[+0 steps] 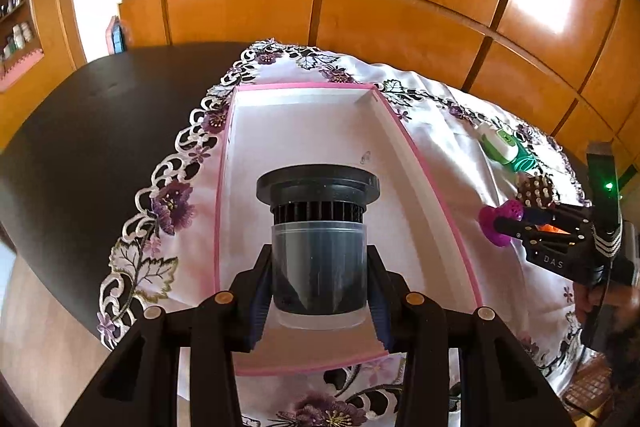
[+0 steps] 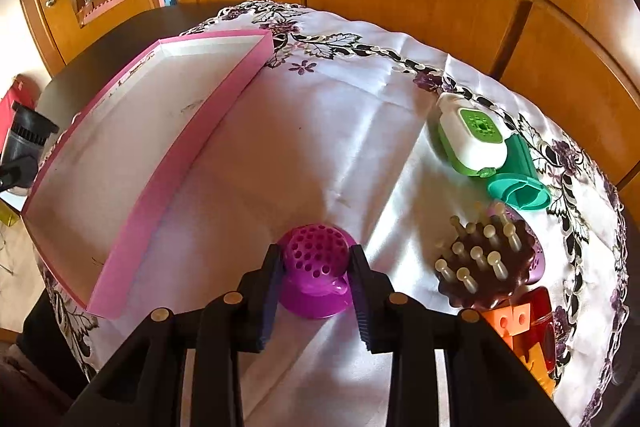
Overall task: Organize rigid objects
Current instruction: 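Carry the black cup into the pink tray and release it with the left tool, then lower the magenta cup beside the black cup in the tray and open the right tool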
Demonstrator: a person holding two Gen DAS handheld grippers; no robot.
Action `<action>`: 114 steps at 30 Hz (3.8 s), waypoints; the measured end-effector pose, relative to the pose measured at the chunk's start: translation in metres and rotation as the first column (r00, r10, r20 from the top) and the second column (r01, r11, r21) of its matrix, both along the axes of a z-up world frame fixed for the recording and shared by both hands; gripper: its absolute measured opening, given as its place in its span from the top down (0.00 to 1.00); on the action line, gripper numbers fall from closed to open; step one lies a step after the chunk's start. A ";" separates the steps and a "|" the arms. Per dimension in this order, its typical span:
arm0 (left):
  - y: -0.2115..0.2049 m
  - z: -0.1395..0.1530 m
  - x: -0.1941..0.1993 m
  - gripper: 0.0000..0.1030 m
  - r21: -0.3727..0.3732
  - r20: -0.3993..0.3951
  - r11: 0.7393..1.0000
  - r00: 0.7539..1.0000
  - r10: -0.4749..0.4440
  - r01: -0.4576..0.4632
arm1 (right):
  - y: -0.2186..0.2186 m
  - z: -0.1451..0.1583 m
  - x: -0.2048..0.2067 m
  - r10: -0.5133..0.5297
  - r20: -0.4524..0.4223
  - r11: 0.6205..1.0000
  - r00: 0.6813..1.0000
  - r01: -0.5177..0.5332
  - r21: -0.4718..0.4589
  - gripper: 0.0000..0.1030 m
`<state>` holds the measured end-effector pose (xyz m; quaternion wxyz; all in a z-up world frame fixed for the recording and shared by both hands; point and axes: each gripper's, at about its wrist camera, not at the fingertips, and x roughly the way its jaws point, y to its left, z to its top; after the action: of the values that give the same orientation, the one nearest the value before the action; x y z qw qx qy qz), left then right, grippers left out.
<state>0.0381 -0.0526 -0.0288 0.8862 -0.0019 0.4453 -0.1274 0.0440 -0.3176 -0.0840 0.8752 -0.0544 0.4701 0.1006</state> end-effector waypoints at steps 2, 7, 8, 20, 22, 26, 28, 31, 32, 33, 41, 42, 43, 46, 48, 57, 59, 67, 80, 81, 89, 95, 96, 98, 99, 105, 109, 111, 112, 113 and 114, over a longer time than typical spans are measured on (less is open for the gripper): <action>-0.003 0.000 0.001 0.58 0.019 0.006 1.000 1.000 -0.003 0.003 | 0.001 0.000 0.000 0.003 0.001 1.000 1.000 -0.003 -0.007 0.69; -0.009 0.003 0.007 0.58 0.056 0.026 0.998 1.000 -0.003 0.001 | 0.003 -0.003 0.001 0.007 -0.006 1.000 1.000 -0.007 -0.028 0.69; -0.010 0.005 0.008 0.58 0.064 0.035 0.998 0.999 -0.003 0.001 | 0.003 -0.004 0.001 0.005 -0.009 1.000 1.000 -0.005 -0.030 0.69; -0.019 -0.004 0.051 0.58 0.030 -0.011 0.999 0.999 -0.034 0.034 | 0.003 -0.004 0.001 0.005 -0.009 0.999 1.000 -0.005 -0.033 0.69; -0.017 -0.012 0.070 0.58 0.029 -0.038 0.999 0.999 -0.024 0.025 | 0.003 -0.004 0.001 0.005 -0.009 0.999 1.000 -0.005 -0.033 0.69; -0.009 -0.027 0.113 0.58 0.033 -0.078 0.999 0.997 0.012 -0.009 | 0.003 -0.004 0.002 0.005 -0.010 0.999 1.000 -0.005 -0.032 0.69; -0.007 -0.032 0.130 0.58 0.053 -0.074 0.999 0.997 0.014 -0.010 | 0.002 -0.004 0.002 0.004 -0.010 0.999 1.000 -0.004 -0.032 0.69; -0.007 -0.041 0.151 0.58 0.083 -0.068 0.996 0.997 0.029 -0.023 | 0.003 -0.004 0.001 0.005 -0.009 0.999 1.000 -0.005 -0.032 0.69; -0.006 -0.044 0.158 0.58 0.091 -0.074 0.995 0.997 0.038 -0.031 | 0.003 -0.004 0.002 0.005 -0.010 0.999 1.000 -0.005 -0.032 0.69; -0.004 -0.049 0.165 0.58 0.098 -0.080 0.994 0.996 0.051 -0.043 | 0.004 -0.004 0.002 0.004 -0.011 0.999 1.000 -0.005 -0.032 0.69; 0.003 -0.041 0.162 0.33 0.107 -0.050 0.993 0.997 0.059 -0.053 | 0.002 -0.005 0.004 0.006 -0.014 0.999 1.000 -0.007 -0.040 0.69; 0.002 -0.036 0.157 0.30 0.115 -0.032 0.992 0.998 0.059 -0.055 | 0.002 -0.005 0.004 0.007 -0.018 0.999 1.000 -0.008 -0.044 0.69; 0.002 -0.030 0.149 0.30 0.123 -0.009 0.991 0.998 0.056 -0.054 | 0.003 -0.006 0.005 0.007 -0.021 0.999 1.000 -0.008 -0.052 0.69; 0.007 -0.015 0.125 0.26 0.131 0.037 0.988 0.997 0.073 -0.077 | 0.005 -0.006 0.004 0.005 -0.019 0.998 1.000 -0.006 -0.059 0.68; 0.012 -0.009 0.102 0.26 0.118 0.052 0.989 0.995 0.081 -0.086 | 0.006 -0.006 0.004 0.002 -0.017 0.998 1.000 -0.003 -0.059 0.69; 0.011 -0.003 0.022 0.26 0.111 0.076 0.988 0.992 0.098 -0.106 | 0.005 -0.007 0.003 -0.011 -0.013 0.999 1.000 0.010 -0.047 0.69; 0.011 0.001 0.013 0.26 0.107 0.094 0.988 0.991 0.099 -0.108 | 0.004 -0.006 0.003 -0.020 -0.007 0.999 1.000 0.020 -0.044 0.69; 0.014 0.012 -0.003 0.25 0.082 0.122 0.992 0.988 0.090 -0.100 | 0.012 0.023 -0.001 -0.064 0.050 0.998 0.997 0.062 0.033 0.69; 0.040 0.007 -0.006 0.25 0.040 0.111 0.989 0.985 0.136 -0.141 | 0.110 0.061 0.022 0.113 0.086 0.985 0.990 -0.123 0.122 0.69; 0.042 0.006 -0.006 0.25 0.038 0.110 0.989 0.984 0.140 -0.145 | 0.117 0.059 0.026 0.123 0.078 0.984 0.989 -0.132 0.121 0.69; 0.065 -0.006 -0.003 0.25 0.024 0.075 0.981 0.979 0.192 -0.194 | 0.165 0.044 0.040 0.187 0.021 0.975 0.982 -0.188 0.117 0.69; 0.082 -0.012 -0.003 0.25 0.007 0.059 0.971 0.970 0.238 -0.239 | 0.192 0.033 0.058 0.191 -0.018 0.975 0.982 -0.187 0.124 0.69; 0.085 -0.012 -0.003 0.25 0.005 0.056 0.970 0.968 0.244 -0.244 | 0.196 0.031 0.062 0.185 -0.024 0.975 0.982 -0.181 0.126 0.69; 0.089 -0.013 -0.002 0.25 -0.001 0.051 0.967 0.966 0.255 -0.255 | 0.205 0.025 0.072 0.166 -0.039 0.979 0.985 -0.160 0.127 0.69; 0.092 -0.014 -0.002 0.25 -0.004 0.052 0.966 0.965 0.257 -0.257 | 0.209 0.022 0.076 0.161 -0.045 0.980 0.986 -0.155 0.122 0.69; 0.102 -0.021 -0.001 0.25 -0.008 0.032 0.959 0.958 0.284 -0.284 | 0.235 0.009 0.101 0.138 -0.056 0.988 0.989 -0.134 0.072 0.67; 0.105 -0.023 0.000 0.25 -0.017 0.024 0.957 0.957 0.290 -0.290 | 0.238 0.011 0.108 0.163 -0.090 0.980 0.983 -0.150 0.132 0.66; 0.105 -0.024 0.001 0.25 -0.018 0.023 0.957 0.957 0.291 -0.290 | 0.235 0.010 0.107 0.166 -0.097 0.975 0.981 -0.149 0.164 0.64; 0.105 -0.025 0.001 0.25 -0.019 0.020 0.957 0.957 0.290 -0.290 | 0.235 0.009 0.106 0.167 -0.092 0.975 0.982 -0.150 0.164 0.63; 0.105 -0.025 0.001 0.25 -0.021 0.019 0.957 0.957 0.290 -0.290 | 0.234 0.009 0.104 0.170 -0.087 0.973 0.982 -0.153 0.170 0.63; 0.105 -0.025 0.001 0.25 -0.021 0.020 0.957 0.957 0.290 -0.290 | 0.233 0.009 0.102 0.171 -0.089 0.972 0.981 -0.153 0.179 0.60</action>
<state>0.0389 0.0525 -0.0534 0.9004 -0.0735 0.4289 -0.0002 0.1458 -0.0846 -0.0751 0.8399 -0.0120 0.4984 0.2144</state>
